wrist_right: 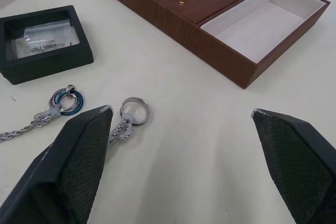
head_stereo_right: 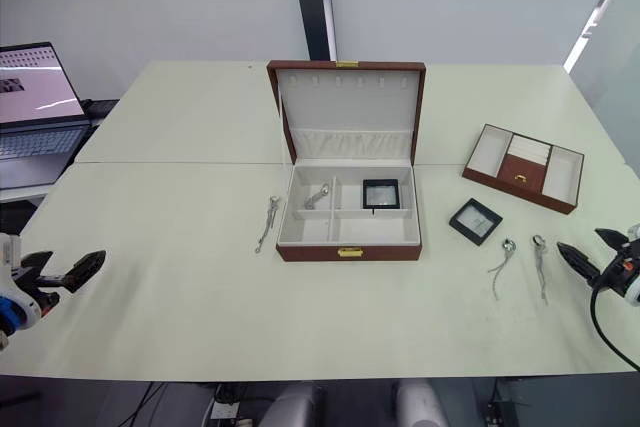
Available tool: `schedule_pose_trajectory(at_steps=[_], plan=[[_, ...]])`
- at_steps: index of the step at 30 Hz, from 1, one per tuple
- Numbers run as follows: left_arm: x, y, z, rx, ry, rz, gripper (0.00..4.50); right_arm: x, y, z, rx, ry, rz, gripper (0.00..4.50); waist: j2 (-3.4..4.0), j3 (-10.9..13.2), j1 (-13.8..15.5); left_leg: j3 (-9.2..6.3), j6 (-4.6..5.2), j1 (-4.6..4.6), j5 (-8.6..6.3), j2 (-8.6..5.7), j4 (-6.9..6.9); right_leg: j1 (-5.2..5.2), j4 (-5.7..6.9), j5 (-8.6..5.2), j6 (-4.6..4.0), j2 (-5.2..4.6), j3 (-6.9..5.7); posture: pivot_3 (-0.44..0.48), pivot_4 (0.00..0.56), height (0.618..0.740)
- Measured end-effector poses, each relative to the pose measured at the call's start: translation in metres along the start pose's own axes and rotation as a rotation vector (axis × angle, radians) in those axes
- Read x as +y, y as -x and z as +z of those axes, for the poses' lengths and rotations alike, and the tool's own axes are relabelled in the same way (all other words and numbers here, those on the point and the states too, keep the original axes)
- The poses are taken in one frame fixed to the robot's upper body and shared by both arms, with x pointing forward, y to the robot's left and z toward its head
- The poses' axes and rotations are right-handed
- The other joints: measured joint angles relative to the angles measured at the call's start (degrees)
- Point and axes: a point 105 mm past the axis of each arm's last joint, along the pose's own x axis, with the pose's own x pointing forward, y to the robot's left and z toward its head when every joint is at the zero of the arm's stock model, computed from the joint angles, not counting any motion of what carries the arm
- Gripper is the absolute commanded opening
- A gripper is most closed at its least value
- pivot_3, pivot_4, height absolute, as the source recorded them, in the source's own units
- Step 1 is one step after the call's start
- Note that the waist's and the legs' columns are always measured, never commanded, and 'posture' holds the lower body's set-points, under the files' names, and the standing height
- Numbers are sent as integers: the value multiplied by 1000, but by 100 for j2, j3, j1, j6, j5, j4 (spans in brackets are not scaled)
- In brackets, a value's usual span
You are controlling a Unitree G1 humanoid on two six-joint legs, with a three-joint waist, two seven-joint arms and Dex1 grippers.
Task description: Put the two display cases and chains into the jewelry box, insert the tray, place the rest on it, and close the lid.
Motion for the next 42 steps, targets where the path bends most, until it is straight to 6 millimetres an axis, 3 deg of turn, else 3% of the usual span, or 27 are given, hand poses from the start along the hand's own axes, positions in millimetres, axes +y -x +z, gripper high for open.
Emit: schedule_pose_trajectory(at_steps=[13,18,20,27,31,36,42], plan=[[-17,-10,9,-28,-8,-54,4484,2,1,-2,4,-1,6,4500,0,0,1,1,0,1,0,0,1,0,3,0,0,0,1,0,150,740],[-28,-15,20,-71,10,-95,4484,18,-4,20,-52,18,85,4500,1,-1,-2,1,-1,2,1,1,2,0,8,0,0,1,1,0,150,740],[-36,-15,25,-98,28,-127,4484,33,-9,34,-80,39,153,4500,1,-1,-4,0,-1,2,1,3,2,0,8,0,0,1,1,0,150,740],[-59,-16,27,-149,88,-191,4484,126,-26,86,-170,107,541,4500,1,-1,13,-14,-2,0,1,6,6,2,7,1,1,-2,-2,0,150,740],[-91,-28,20,-151,143,-243,4484,166,-30,109,-212,167,703,4500,-6,0,31,-16,-2,-3,1,2,8,3,5,2,4,-5,-6,0,150,740],[-139,-39,23,-181,190,-297,4484,203,-34,131,-264,214,837,4500,-10,0,32,-26,-3,-7,2,0,7,0,0,2,4,-1,-12,0,150,740],[-175,-55,24,-197,223,-291,4484,222,-42,133,-255,196,908,4500,-12,0,35,-22,-4,-7,2,-4,10,1,1,2,4,-1,-12,0,150,740]])
